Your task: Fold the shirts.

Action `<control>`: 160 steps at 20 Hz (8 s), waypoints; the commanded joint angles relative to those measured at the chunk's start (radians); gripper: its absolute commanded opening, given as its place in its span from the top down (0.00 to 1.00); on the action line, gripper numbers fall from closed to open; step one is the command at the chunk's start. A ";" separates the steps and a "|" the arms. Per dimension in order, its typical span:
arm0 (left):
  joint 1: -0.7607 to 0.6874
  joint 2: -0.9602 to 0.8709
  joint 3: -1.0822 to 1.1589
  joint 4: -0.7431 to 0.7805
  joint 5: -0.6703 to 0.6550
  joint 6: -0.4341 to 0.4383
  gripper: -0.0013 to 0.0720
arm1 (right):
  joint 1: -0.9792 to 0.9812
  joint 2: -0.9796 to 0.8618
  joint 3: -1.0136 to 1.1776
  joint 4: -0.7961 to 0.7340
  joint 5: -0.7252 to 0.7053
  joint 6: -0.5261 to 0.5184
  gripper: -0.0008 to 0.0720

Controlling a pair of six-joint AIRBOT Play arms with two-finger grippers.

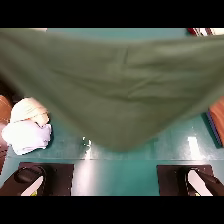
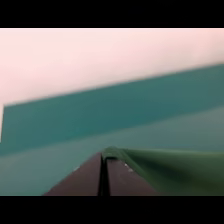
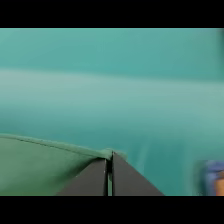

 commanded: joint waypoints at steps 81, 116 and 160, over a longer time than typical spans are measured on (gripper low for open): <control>0.291 -0.353 -0.864 -0.686 0.008 0.174 0.95 | -0.242 -0.221 -1.121 -0.121 -0.143 -0.049 0.38; 0.291 -0.151 0.348 -0.414 -0.209 -0.021 0.95 | -0.124 -0.128 0.299 -0.003 0.125 0.027 0.97; 0.289 -0.191 -0.972 -0.412 -0.200 -0.009 0.33 | 0.067 -0.143 -0.653 -0.072 -0.082 0.023 0.39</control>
